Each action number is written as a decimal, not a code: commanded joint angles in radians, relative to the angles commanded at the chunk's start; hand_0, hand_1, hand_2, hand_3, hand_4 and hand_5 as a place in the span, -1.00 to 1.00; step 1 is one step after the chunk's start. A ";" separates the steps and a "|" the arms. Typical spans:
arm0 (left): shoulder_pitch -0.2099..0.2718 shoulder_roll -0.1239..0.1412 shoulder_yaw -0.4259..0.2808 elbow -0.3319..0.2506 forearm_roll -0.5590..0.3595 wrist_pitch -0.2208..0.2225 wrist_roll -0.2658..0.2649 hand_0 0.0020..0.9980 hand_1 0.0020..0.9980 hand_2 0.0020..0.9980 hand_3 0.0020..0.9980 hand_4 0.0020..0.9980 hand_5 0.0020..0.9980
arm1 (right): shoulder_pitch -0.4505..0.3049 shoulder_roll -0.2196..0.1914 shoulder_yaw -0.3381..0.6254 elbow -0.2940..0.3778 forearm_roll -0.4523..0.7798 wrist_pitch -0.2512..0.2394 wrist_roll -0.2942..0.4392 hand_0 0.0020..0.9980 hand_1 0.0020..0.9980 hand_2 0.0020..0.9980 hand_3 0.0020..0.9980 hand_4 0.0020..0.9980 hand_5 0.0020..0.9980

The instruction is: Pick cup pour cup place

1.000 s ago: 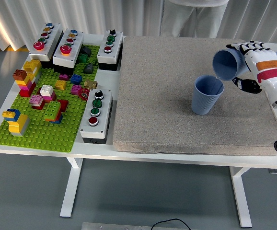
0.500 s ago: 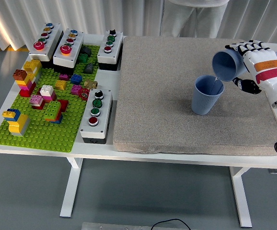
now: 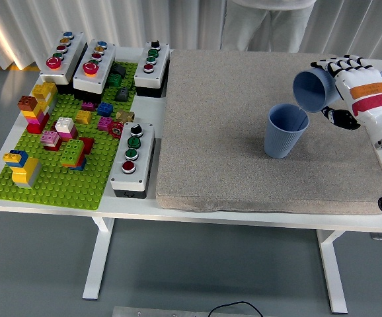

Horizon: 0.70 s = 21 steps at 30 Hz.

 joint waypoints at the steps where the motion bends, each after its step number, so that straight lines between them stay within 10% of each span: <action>1: 0.000 0.000 0.000 0.000 -0.001 0.000 0.000 0.46 0.56 0.65 0.36 0.02 0.88 | 0.000 -0.002 -0.002 0.002 -0.001 0.001 -0.001 0.75 0.45 0.14 0.26 0.46 -0.81; 21: -0.003 0.001 0.004 0.000 -0.004 0.000 -0.001 0.46 0.56 0.65 0.36 0.02 0.88 | 0.008 0.009 0.009 -0.015 0.046 0.021 0.000 0.76 0.45 0.15 0.26 0.46 -0.82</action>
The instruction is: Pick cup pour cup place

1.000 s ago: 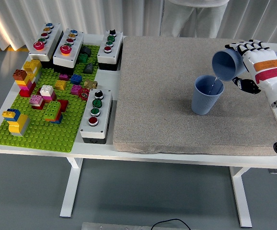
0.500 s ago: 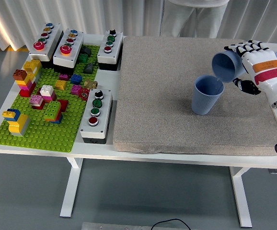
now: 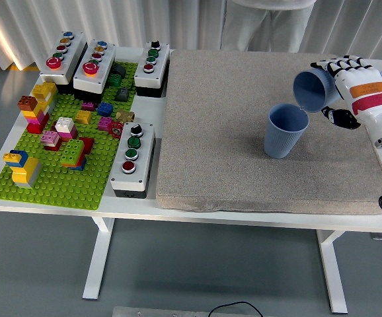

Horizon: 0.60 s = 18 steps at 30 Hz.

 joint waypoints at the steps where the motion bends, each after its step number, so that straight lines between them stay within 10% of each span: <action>1: 0.000 0.000 -0.001 0.000 0.001 0.000 0.000 0.46 0.56 0.65 0.36 0.02 0.88 | -0.001 0.002 0.006 -0.001 0.021 0.005 0.004 0.76 0.45 0.15 0.26 0.46 -0.82; 18: 0.009 -0.003 -0.042 0.000 0.035 0.002 0.007 0.47 0.56 0.65 0.36 0.02 0.88 | -0.019 0.024 0.119 -0.012 0.550 0.122 0.029 0.75 0.44 0.15 0.25 0.46 -0.81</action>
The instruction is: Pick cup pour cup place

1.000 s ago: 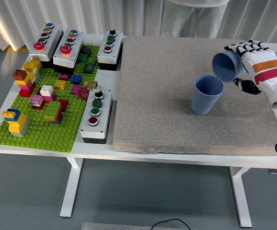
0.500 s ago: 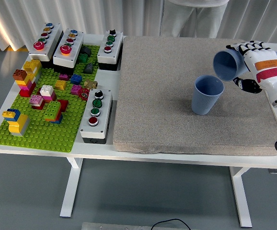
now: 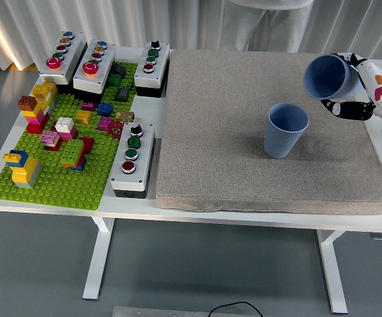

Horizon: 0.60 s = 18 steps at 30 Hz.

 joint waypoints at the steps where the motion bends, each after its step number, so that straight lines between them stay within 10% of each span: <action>1: 0.001 0.000 -0.001 0.000 0.000 0.000 0.000 0.47 0.56 0.65 0.36 0.02 0.88 | -0.003 0.002 0.009 -0.002 0.038 0.008 -0.003 0.75 0.44 0.15 0.25 0.46 -0.81; 18: -0.002 -0.002 -0.012 0.000 0.013 0.000 0.002 0.47 0.56 0.65 0.36 0.02 0.88 | -0.073 0.059 0.248 -0.058 0.682 0.205 -0.127 0.73 0.43 0.14 0.26 0.46 -0.79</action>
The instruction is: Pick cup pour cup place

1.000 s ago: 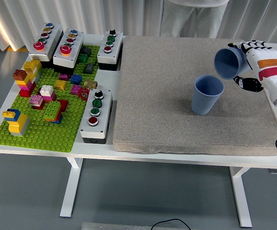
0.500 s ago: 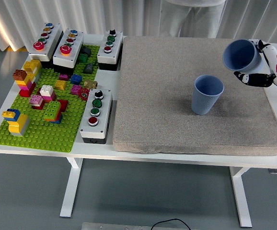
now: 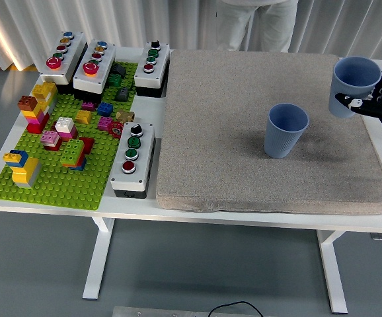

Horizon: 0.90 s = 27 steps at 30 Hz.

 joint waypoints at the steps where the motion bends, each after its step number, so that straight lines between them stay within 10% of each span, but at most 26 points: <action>1: 0.000 0.000 0.000 0.000 0.000 0.000 0.000 0.47 0.56 0.65 0.36 0.02 0.88 | -0.005 0.003 0.008 -0.003 0.020 0.005 -0.002 0.73 0.43 0.14 0.26 0.46 -0.79; 27: -0.006 -0.005 0.012 0.000 -0.006 -0.002 0.000 0.47 0.56 0.65 0.36 0.02 0.88 | -0.099 0.085 -0.001 -0.107 -0.052 -0.025 0.117 0.73 0.44 0.14 0.26 0.45 -0.75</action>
